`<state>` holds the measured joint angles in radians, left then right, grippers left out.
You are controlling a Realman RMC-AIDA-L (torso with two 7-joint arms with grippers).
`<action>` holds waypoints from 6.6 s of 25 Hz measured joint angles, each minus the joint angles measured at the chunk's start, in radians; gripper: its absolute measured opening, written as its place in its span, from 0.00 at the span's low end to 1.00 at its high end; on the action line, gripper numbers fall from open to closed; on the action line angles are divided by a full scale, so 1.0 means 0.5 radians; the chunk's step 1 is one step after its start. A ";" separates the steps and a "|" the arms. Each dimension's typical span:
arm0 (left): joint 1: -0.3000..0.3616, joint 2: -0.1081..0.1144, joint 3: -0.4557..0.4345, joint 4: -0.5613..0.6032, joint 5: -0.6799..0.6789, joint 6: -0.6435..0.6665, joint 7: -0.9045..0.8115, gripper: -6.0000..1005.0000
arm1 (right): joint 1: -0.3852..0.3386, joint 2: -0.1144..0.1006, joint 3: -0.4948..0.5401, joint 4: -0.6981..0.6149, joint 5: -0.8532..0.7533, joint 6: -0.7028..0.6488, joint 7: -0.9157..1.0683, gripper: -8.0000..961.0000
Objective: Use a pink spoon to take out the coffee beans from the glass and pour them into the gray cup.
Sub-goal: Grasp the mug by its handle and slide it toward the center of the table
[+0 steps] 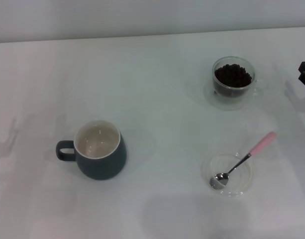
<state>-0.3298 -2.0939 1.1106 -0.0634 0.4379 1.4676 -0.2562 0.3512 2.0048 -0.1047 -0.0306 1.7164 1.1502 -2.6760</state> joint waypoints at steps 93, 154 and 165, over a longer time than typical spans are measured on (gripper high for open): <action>-0.082 -0.003 -0.003 -0.154 0.887 -0.277 0.065 0.49 | -0.010 0.000 0.018 -0.047 0.022 0.172 0.051 0.89; -0.608 -0.015 -0.002 -0.148 1.442 -0.507 -0.109 0.12 | -0.010 0.000 0.011 -0.021 0.016 0.219 0.051 0.89; -0.538 -0.015 -0.008 -0.148 1.439 -0.479 -0.102 0.32 | -0.037 -0.002 -0.010 -0.035 0.002 0.213 0.052 0.88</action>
<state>-0.5989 -2.1015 1.1064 -0.1376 1.1572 1.2279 -0.3071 0.3327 2.0038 -0.1099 -0.0483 1.7176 1.2565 -2.6501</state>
